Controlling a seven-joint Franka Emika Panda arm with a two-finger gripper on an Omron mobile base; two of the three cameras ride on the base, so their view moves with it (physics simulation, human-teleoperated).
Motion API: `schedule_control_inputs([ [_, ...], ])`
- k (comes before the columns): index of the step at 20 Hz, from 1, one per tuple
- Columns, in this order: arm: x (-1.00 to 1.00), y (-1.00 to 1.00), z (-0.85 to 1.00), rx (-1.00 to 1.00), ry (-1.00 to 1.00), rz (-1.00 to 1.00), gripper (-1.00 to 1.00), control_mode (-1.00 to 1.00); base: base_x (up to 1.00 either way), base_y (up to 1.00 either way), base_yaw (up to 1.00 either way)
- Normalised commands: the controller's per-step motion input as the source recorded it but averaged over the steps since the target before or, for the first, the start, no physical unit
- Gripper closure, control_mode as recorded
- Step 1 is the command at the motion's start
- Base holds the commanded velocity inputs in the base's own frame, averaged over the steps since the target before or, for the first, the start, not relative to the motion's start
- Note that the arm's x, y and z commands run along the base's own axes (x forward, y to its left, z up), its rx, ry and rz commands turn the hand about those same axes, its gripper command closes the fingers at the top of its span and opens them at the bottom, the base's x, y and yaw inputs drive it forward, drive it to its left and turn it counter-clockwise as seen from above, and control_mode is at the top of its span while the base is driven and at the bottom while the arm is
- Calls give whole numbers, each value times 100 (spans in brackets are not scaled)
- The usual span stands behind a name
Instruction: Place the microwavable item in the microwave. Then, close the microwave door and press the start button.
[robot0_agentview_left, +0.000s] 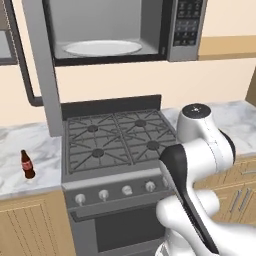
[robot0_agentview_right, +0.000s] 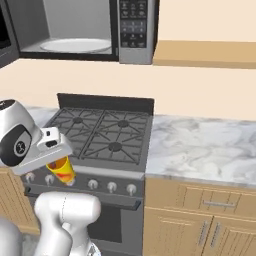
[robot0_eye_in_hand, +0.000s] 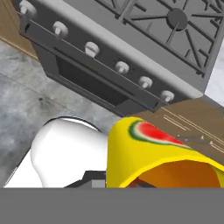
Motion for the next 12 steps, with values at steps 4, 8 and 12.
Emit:
schedule_control_inputs([
  [4, 0, 0, 0, 0, 0, 0, 100, 100, 47, -5, 10],
  [8, 0, 0, 0, 0, 0, 0, 100, 100, 43, -12, 9],
  [12, 0, 0, 0, 0, 0, 0, 100, 100, 46, -4, 10],
])
